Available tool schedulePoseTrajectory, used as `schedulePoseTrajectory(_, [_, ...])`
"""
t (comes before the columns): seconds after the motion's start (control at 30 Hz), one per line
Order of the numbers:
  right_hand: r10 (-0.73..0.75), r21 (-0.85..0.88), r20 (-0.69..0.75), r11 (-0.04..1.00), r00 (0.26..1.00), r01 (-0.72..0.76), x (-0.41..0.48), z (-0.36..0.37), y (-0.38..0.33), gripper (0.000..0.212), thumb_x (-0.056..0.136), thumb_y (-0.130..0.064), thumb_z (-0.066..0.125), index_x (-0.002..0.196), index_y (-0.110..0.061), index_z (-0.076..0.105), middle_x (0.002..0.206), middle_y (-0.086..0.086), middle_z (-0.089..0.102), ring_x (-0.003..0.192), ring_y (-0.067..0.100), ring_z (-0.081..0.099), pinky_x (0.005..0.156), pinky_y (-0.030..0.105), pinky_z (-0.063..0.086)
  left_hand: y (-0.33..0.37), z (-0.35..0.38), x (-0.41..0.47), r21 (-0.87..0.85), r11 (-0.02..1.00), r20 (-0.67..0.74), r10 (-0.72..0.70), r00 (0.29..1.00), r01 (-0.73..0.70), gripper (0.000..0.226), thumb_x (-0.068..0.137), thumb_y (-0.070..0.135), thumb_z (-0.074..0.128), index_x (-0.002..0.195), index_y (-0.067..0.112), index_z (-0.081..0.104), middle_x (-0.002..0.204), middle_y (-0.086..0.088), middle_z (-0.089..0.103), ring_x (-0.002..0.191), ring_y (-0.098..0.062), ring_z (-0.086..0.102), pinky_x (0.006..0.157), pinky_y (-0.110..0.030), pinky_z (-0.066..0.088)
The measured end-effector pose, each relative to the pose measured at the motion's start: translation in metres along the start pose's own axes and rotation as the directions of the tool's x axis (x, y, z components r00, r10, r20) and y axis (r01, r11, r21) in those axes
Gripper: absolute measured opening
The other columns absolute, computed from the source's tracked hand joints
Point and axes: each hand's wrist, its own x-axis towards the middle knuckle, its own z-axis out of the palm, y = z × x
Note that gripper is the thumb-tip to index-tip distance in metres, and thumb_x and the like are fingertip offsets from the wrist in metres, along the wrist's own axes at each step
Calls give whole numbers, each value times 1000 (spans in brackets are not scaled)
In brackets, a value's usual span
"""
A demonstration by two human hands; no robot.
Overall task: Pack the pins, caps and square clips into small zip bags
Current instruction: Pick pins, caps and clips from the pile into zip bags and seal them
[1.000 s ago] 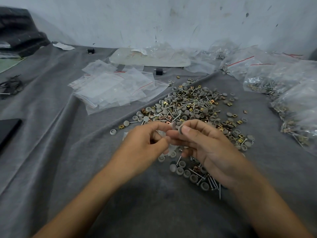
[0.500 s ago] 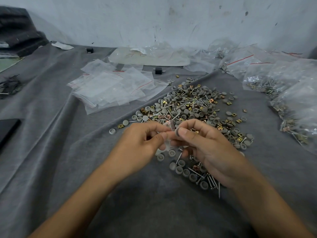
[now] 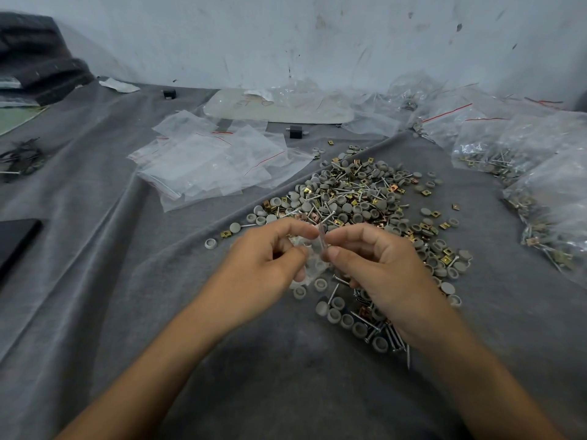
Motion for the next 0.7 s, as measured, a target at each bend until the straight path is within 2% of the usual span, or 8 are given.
schedulePoseTrajectory(0.13, [-13,-26,-15,1000,1000,13,1,-2,-2,18,91,-11,72,91,-29,74,88,-2,78,77,7,72,61,13,51,0,-2,0,2,1000,-7,13,1000,-13,22,100,11,59,111,27,69,59,7,66,55,2,54,58,-16,42])
schedulePoseTrajectory(0.23, [-45,-211,-12,977,999,41,2,-5,-1,15,93,-14,70,89,-28,71,84,-4,74,72,9,68,59,19,51,1,-2,0,-10,1000,-20,11,1000,-12,23,100,10,59,109,28,69,58,8,65,56,5,55,59,-13,42])
schedulePoseTrajectory(0.33, [-41,-546,161,829,986,124,0,-12,2,7,93,-25,68,91,-32,66,85,-14,67,75,5,63,62,20,49,0,-3,0,-23,1000,-29,5,1000,-6,24,100,11,58,108,31,68,59,7,65,56,0,55,58,-20,44])
schedulePoseTrajectory(0.4, [25,-627,281,761,959,164,-3,-13,1,6,90,-37,71,91,-32,67,85,-16,65,82,2,61,68,19,47,0,-4,1,-39,999,-36,4,999,-5,25,101,11,58,107,33,69,59,6,65,56,-4,54,57,-24,45])
schedulePoseTrajectory(0.47, [57,-699,344,682,937,215,-3,-13,4,19,84,-50,73,91,-33,68,89,-17,62,92,-1,54,77,19,44,0,-3,1,-56,998,-38,9,999,-11,23,100,14,58,106,34,69,60,5,64,57,-7,53,57,-28,45])
schedulePoseTrajectory(0.53, [72,-755,379,600,923,264,-2,-12,4,23,81,-55,73,91,-35,67,91,-21,56,97,-2,43,84,17,37,0,-3,1,-63,998,-38,12,999,-15,21,96,20,57,105,35,69,60,5,65,57,-6,53,57,-26,44])
schedulePoseTrajectory(0.63, [40,-730,383,625,923,276,-2,-12,4,15,84,-45,75,88,-34,66,88,-21,56,95,-2,45,82,21,37,-1,-4,0,-42,999,-33,9,999,-10,24,100,14,58,106,35,68,60,6,65,56,-3,53,56,-22,44])
schedulePoseTrajectory(0.7, [-56,-681,298,687,953,253,-2,-15,3,12,85,-37,76,87,-33,65,83,-17,59,89,1,52,73,18,38,-1,-4,0,-18,1000,-34,9,999,-9,25,101,12,58,106,34,68,60,8,65,55,0,54,56,-18,42])
